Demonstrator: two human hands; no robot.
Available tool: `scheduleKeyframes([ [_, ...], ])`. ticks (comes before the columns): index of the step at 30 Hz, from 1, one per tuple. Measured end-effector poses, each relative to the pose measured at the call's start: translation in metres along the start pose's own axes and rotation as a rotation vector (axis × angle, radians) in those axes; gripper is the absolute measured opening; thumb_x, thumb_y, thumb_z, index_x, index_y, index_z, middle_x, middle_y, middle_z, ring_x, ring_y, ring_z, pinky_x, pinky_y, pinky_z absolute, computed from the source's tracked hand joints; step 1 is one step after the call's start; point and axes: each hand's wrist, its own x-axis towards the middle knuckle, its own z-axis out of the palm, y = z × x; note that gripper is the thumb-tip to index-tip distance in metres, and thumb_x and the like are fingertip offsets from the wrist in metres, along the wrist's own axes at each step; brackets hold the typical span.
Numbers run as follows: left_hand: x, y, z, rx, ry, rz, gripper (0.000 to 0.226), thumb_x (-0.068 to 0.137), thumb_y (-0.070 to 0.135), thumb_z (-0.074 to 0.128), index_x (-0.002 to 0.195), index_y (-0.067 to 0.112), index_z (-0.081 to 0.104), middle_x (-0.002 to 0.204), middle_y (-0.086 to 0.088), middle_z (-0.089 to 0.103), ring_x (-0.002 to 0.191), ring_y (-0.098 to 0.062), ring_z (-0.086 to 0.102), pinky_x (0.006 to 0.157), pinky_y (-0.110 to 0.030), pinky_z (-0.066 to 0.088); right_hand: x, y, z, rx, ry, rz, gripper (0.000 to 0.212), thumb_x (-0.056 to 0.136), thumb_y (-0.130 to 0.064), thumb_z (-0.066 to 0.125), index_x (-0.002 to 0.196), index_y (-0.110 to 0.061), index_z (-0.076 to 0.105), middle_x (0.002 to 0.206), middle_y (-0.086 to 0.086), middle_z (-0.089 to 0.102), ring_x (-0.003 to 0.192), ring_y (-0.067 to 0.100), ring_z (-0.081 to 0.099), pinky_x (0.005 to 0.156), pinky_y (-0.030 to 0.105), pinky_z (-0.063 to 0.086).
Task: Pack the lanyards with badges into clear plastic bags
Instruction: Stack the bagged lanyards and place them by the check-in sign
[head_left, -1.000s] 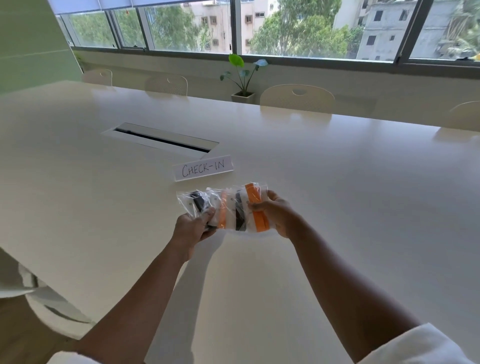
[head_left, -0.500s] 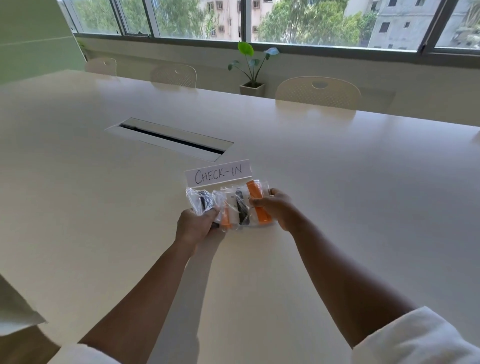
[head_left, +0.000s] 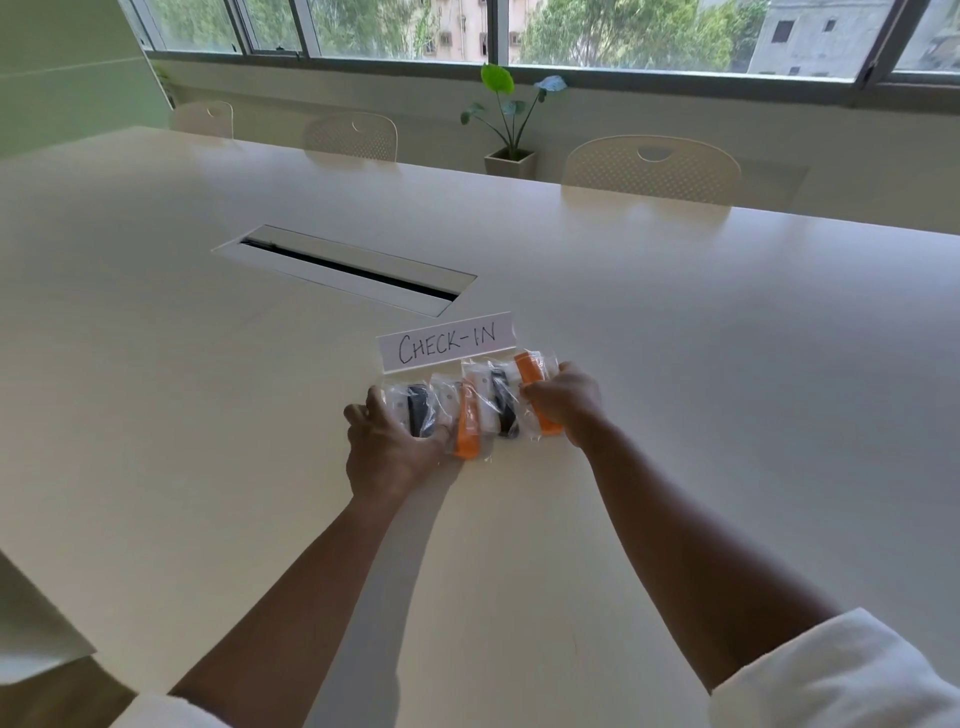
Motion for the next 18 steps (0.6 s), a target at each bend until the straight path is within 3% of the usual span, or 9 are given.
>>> scheduleKeyframes([
  [4,-0.007,-0.001,0.005,0.155,0.067,0.117,0.099,0.076,0.068,0.061,0.152,0.025,0.015,0.147,-0.013,0.024,0.135,-0.034,0.025,0.105,-0.048,0.033,-0.006,0.004,0.005,-0.106,0.047,-0.14,0.071,0.084,-0.037,0.065,0.144,-0.011,0.038,0.138,0.015,0.039,0.129,0.032,0.04,0.109,0.039,0.037],
  [8,-0.015,-0.003,0.011,0.217,0.078,0.271,0.095,0.08,0.077,0.042,0.155,0.025,0.015,0.161,-0.01,0.012,0.149,-0.028,0.007,0.116,-0.053,0.014,-0.019,0.009,0.011,-0.174,0.096,-0.294,0.06,0.088,-0.047,0.058,0.141,-0.02,0.045,0.143,0.008,0.038,0.131,0.028,0.034,0.11,0.04,0.032],
  [13,-0.022,-0.004,0.014,0.249,0.084,0.419,0.098,0.078,0.086,0.019,0.155,0.026,0.02,0.163,-0.005,0.017,0.152,-0.024,0.005,0.12,-0.055,0.005,-0.034,0.022,0.021,-0.357,0.159,-0.346,0.06,0.09,-0.058,0.044,0.143,-0.029,0.043,0.153,0.002,0.033,0.14,0.025,0.025,0.114,0.043,0.022],
  [18,-0.027,-0.009,0.02,0.248,0.033,0.508,0.097,0.078,0.088,0.028,0.155,0.029,0.022,0.165,-0.004,0.012,0.153,-0.017,0.001,0.123,-0.049,0.006,-0.043,0.033,0.028,-0.496,0.129,-0.391,0.066,0.089,-0.067,0.036,0.145,-0.033,0.038,0.16,0.003,0.02,0.147,0.026,0.014,0.119,0.047,0.01],
])
